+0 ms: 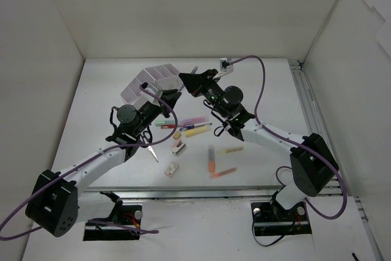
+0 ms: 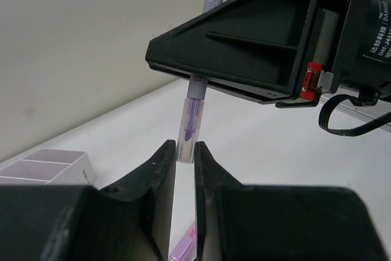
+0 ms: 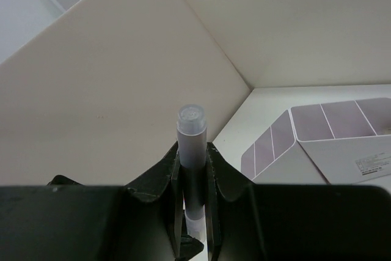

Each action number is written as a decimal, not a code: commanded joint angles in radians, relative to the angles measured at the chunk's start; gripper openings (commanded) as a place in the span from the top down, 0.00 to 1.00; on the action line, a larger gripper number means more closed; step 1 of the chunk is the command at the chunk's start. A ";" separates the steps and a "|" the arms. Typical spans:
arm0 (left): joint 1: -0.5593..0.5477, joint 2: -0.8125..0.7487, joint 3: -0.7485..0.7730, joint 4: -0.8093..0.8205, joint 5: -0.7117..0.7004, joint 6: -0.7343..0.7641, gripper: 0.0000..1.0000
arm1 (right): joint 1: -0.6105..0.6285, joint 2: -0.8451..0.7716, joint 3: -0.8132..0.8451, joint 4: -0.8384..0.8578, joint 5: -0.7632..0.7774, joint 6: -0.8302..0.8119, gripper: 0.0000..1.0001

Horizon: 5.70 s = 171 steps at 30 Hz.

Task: Sort the stationery into containers
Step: Close the pen cap on the pen, then place the pen in the storage box.

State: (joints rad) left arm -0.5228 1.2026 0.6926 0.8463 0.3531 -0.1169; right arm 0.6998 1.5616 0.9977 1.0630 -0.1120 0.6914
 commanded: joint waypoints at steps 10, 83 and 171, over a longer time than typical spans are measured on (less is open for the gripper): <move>0.058 -0.028 0.303 0.301 0.291 -0.135 1.00 | 0.155 0.127 -0.025 -0.187 -0.440 -0.029 1.00; -0.565 -0.112 0.157 -0.652 -0.655 0.692 0.12 | -0.166 0.127 0.093 -0.505 -0.902 0.792 1.00; 0.323 0.078 0.395 -0.469 -0.217 0.137 1.00 | -0.396 -0.189 0.071 -1.106 -0.043 -0.036 0.02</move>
State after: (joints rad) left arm -0.2462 1.2293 1.0290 0.2810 -0.0387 0.0780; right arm 0.3027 1.4071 1.0424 0.0029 -0.3305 0.7776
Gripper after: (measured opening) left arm 0.137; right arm 0.979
